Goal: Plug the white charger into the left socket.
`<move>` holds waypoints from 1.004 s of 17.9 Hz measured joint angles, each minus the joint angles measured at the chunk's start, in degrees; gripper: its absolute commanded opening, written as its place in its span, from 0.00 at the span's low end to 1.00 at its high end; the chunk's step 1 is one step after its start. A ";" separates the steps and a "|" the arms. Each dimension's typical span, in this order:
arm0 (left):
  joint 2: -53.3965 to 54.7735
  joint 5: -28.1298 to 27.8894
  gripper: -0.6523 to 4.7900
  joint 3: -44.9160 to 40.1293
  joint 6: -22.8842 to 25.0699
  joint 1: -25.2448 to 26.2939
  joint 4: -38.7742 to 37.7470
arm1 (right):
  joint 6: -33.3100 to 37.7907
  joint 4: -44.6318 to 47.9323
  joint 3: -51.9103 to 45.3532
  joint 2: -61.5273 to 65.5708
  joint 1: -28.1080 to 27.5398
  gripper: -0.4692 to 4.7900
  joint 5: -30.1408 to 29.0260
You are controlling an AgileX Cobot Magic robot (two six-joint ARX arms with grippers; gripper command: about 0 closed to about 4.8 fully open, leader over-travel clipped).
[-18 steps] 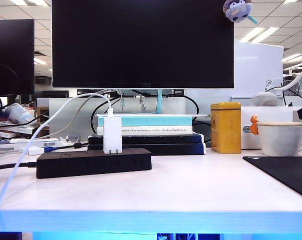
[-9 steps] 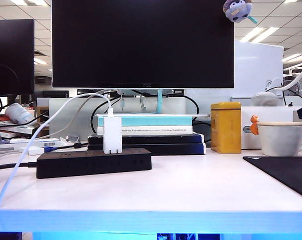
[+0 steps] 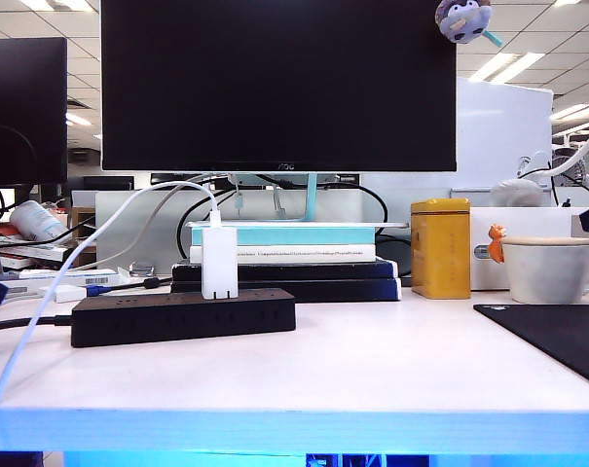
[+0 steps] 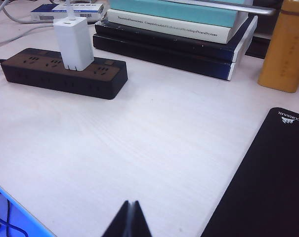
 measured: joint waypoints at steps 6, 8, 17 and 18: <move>0.00 -0.02 0.35 0.00 -0.02 0.00 -0.02 | 0.00 0.00 0.00 -0.04 0.00 0.08 0.00; -0.61 -0.02 0.35 0.00 -0.02 0.00 -0.07 | 0.00 -0.04 0.00 -0.98 -0.04 0.08 0.00; -20.57 2.95 0.35 0.02 -0.02 13.27 -2.27 | 0.02 0.50 0.00 -2.05 -10.54 0.08 0.00; -21.57 2.80 0.35 0.02 -0.02 15.85 -2.29 | 0.02 0.50 -0.02 -2.05 -11.61 0.08 0.00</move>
